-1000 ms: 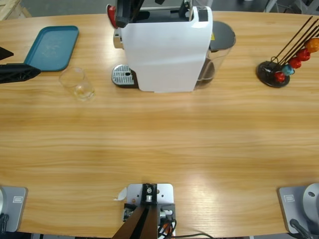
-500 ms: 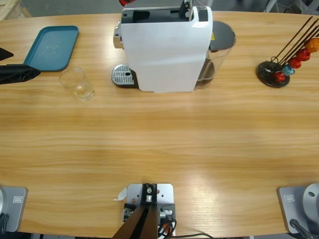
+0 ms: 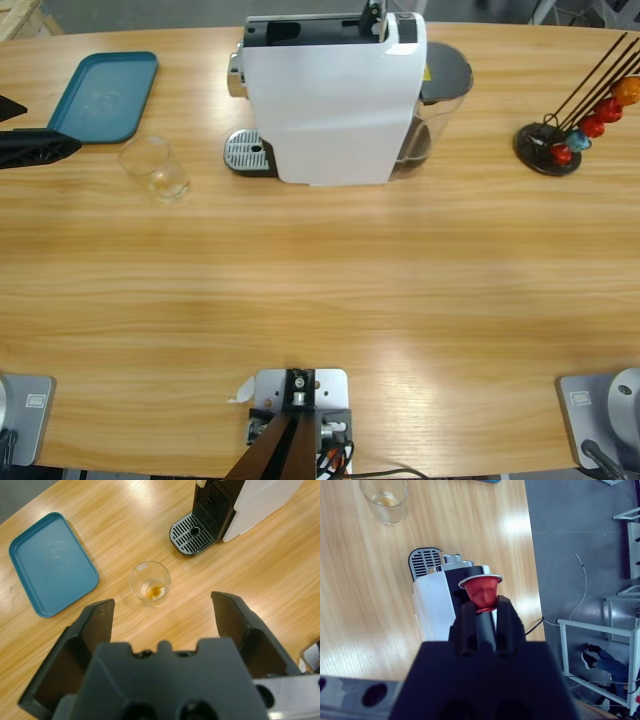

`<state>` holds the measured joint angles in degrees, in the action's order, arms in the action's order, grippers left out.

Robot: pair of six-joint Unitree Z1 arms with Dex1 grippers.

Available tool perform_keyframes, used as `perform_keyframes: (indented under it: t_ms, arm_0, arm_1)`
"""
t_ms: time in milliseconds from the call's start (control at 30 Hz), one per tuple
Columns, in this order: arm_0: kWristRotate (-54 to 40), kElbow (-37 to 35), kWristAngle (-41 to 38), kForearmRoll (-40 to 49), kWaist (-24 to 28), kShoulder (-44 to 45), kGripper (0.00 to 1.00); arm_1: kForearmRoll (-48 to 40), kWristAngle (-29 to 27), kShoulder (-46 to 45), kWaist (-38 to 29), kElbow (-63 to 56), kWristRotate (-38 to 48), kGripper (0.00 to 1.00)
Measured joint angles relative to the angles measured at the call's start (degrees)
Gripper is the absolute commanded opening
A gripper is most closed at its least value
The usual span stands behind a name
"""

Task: Pour coffee

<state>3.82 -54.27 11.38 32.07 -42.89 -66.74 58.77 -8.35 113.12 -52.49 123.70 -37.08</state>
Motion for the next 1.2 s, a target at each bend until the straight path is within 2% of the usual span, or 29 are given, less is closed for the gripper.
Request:
perform_keyframes:
  t_ms: [1133, 1167, 1200]
  arm_0:
    - [0.0, 0.0, 0.0, -0.2, 0.0, 0.0, 0.839]
    - [0.0, 0.0, 0.0, -0.2, 0.0, 0.0, 0.839]
    - [0.0, 0.0, 0.0, -0.2, 0.0, 0.0, 0.839]
  arm_1:
    - [-4.7, 1.6, 1.9, 2.1, -6.6, 0.0, 0.002]
    - [-4.8, 1.6, 1.9, 2.1, -6.6, 0.0, 0.1]
    - [-4.8, 1.5, 1.9, 2.1, -6.6, 0.0, 0.299]
